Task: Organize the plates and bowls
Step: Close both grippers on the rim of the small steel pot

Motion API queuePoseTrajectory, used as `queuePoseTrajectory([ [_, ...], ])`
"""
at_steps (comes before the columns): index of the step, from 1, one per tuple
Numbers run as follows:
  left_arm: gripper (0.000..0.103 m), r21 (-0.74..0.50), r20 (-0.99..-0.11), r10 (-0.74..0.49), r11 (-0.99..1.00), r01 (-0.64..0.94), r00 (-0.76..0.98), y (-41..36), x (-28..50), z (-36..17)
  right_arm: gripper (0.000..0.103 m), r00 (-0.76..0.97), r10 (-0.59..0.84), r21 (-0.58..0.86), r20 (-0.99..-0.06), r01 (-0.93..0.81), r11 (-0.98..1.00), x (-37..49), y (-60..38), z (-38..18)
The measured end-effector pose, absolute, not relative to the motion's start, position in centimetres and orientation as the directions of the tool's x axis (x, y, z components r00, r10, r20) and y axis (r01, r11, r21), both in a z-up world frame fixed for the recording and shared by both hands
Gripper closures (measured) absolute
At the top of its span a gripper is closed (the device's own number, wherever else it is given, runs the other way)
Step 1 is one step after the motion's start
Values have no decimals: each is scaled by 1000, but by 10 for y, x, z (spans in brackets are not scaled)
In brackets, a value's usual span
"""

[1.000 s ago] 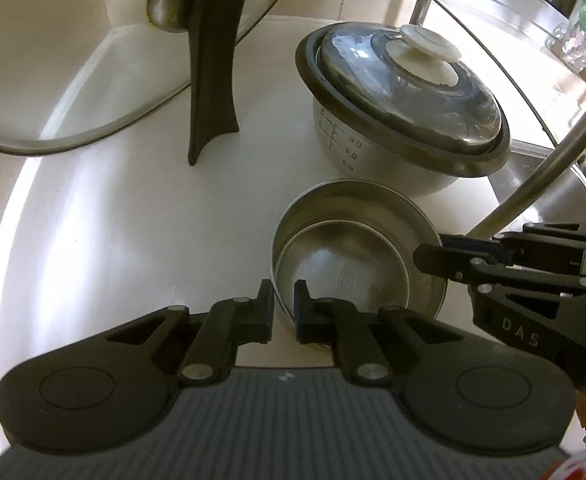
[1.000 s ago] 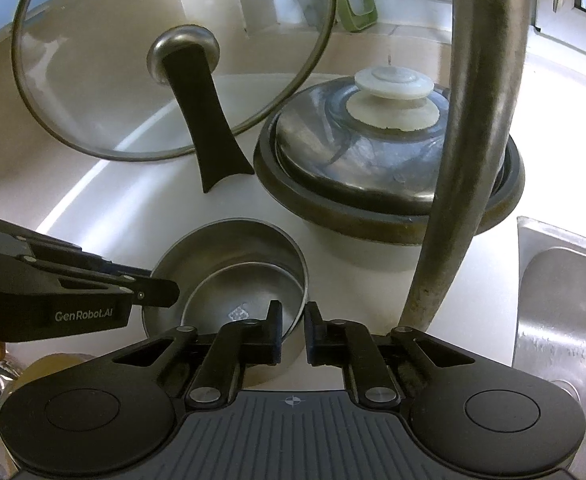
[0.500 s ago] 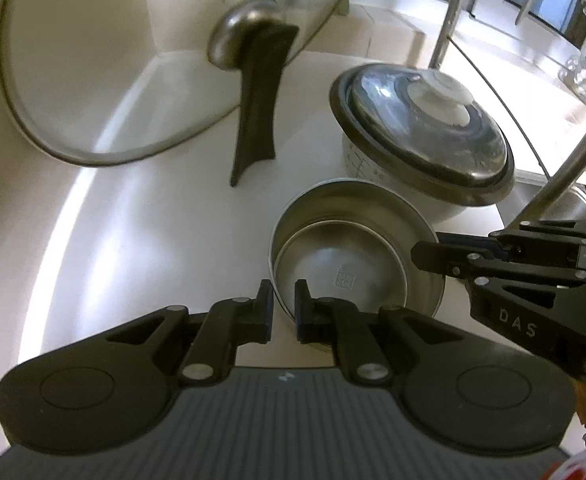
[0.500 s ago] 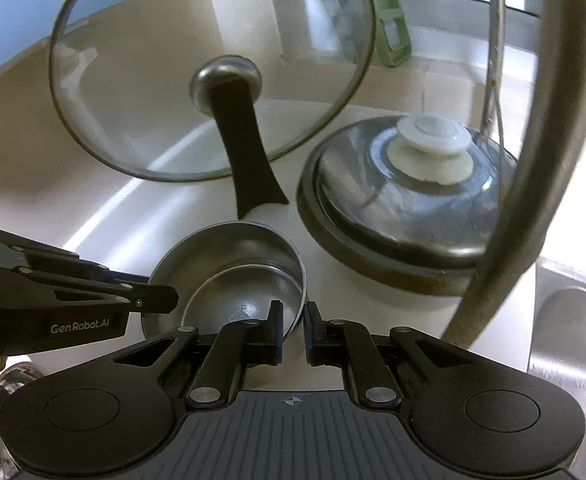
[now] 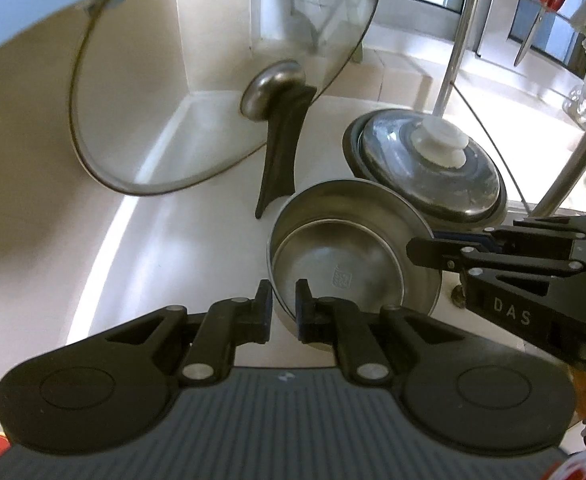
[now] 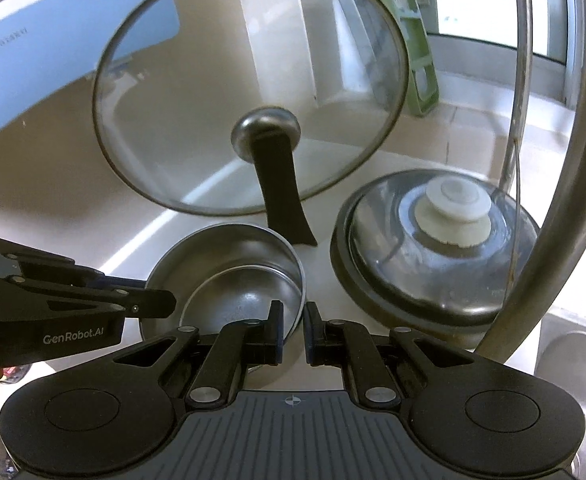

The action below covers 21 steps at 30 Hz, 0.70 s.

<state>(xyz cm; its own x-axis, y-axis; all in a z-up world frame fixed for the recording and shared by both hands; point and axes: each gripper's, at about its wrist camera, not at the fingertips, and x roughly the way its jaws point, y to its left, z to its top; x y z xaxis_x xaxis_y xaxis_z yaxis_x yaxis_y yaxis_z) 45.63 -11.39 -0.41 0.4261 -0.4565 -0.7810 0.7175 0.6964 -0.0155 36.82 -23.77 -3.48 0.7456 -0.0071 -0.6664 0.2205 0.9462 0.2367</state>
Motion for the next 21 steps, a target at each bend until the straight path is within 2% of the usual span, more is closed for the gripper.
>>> queuePoseTrajectory([
  [21, 92, 21, -728, -461, 724, 689, 507, -92, 396, 40, 93, 801, 39, 253, -597, 143, 957, 325, -231, 19],
])
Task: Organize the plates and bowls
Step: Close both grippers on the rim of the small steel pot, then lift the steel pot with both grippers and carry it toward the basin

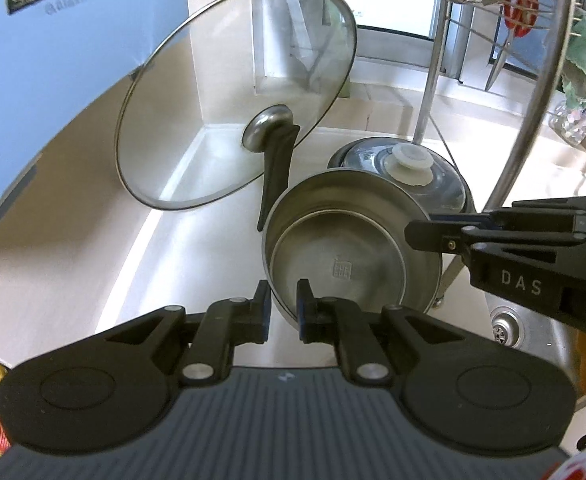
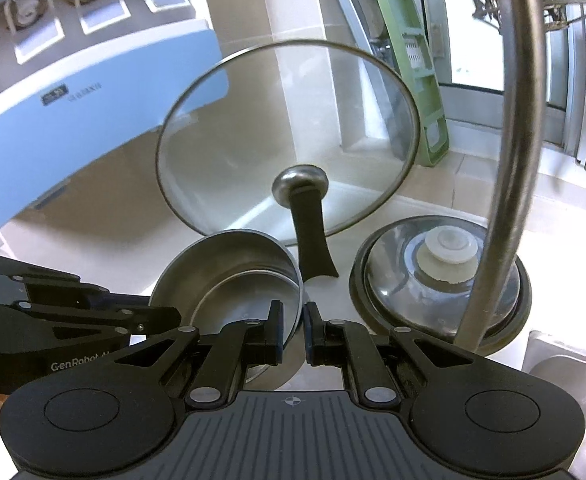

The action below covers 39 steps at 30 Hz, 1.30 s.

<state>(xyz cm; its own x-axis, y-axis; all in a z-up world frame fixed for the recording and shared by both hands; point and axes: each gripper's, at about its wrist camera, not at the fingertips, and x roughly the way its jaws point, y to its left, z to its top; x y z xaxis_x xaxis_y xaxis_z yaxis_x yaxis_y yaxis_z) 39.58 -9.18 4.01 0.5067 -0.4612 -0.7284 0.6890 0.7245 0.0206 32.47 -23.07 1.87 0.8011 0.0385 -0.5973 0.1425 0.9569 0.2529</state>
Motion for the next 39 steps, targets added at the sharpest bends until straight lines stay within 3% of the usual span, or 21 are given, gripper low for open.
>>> queuePoseTrajectory([
  [39, 90, -28, -762, -394, 813, 582, 514, -53, 311, 27, 92, 722, 190, 288, -665, 13, 957, 265, -212, 11],
])
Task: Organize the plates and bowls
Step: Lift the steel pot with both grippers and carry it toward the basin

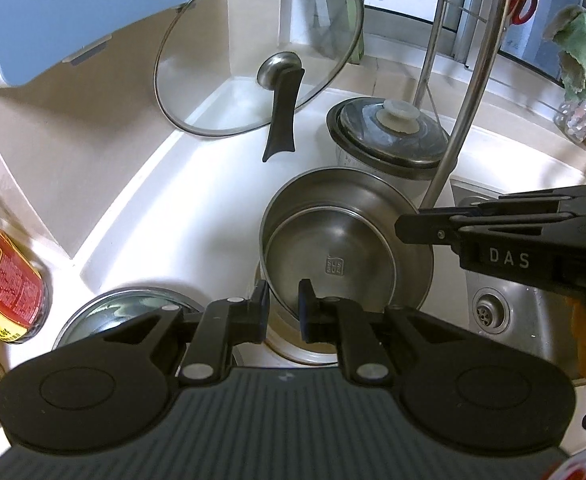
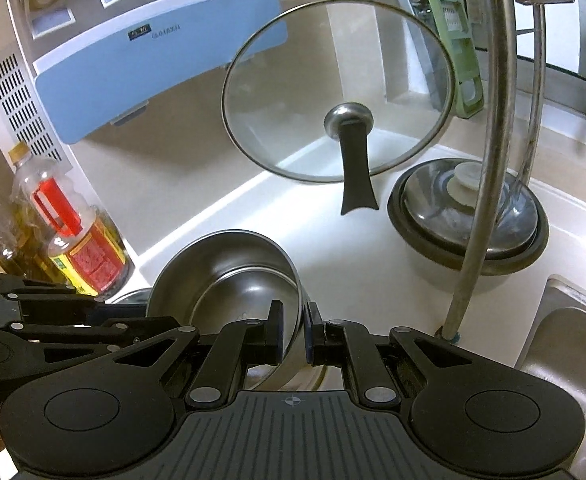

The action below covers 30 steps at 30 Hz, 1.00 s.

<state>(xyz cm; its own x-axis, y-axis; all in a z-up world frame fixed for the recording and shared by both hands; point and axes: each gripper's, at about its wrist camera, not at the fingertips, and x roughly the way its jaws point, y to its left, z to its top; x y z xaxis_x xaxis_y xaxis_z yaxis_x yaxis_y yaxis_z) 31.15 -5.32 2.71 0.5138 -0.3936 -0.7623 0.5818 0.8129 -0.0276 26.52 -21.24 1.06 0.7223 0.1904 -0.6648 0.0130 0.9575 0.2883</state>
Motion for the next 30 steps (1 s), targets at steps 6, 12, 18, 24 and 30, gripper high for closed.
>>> queuePoseTrajectory([
  [6, 90, -29, -764, -392, 813, 581, 512, -54, 311, 26, 92, 714, 192, 284, -673, 10, 959, 268, -213, 8],
  [12, 90, -32, -769, -391, 815, 579, 507, -54, 312, 24, 92, 704, 196, 282, -683, 7, 959, 272, -212, 6],
  [18, 89, -38, -776, -387, 818, 574, 499, -55, 315, 21, 92, 696, 199, 279, -690, 1, 960, 275, -212, 4],
  [24, 89, -46, -781, -387, 818, 574, 490, -56, 316, 19, 92, 685, 203, 282, -699, 5, 959, 276, -212, 0],
  [30, 89, -48, -787, -384, 819, 572, 484, -56, 319, 16, 92, 673, 210, 289, -710, 6, 957, 279, -213, -5],
])
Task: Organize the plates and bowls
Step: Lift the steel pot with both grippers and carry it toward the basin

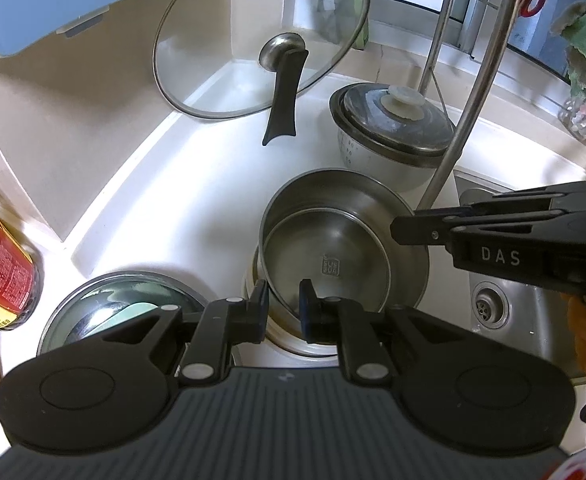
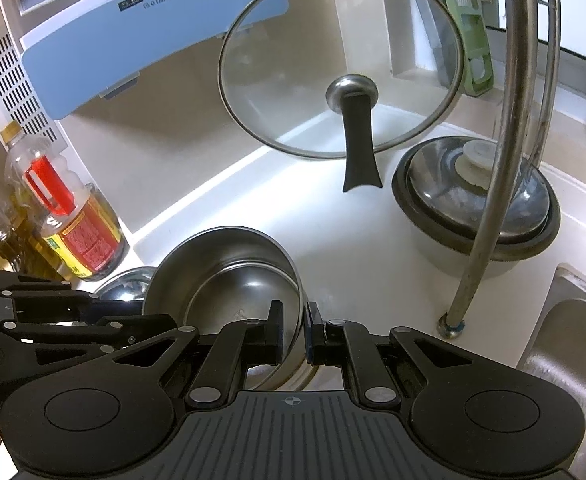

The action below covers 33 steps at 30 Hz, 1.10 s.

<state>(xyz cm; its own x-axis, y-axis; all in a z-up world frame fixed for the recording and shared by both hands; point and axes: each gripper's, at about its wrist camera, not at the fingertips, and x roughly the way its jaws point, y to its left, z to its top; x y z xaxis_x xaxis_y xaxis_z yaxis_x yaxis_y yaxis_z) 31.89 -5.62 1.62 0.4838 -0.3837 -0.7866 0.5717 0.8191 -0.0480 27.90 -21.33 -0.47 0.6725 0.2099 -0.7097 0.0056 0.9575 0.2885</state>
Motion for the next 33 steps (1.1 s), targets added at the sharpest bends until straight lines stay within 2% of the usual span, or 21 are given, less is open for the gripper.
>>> queuePoseTrajectory([
  [24, 89, -59, -796, -380, 824, 564, 472, -55, 322, 12, 92, 656, 212, 291, -724, 11, 957, 280, -212, -11],
  [28, 84, -58, -794, -380, 824, 563, 475, -56, 322, 12, 92, 656, 218, 300, -722, 14, 954, 281, -212, -10],
  [33, 83, -56, -789, -382, 825, 562, 482, -56, 321, 13, 92, 653, 227, 311, -723, 15, 950, 282, -213, -10],
])
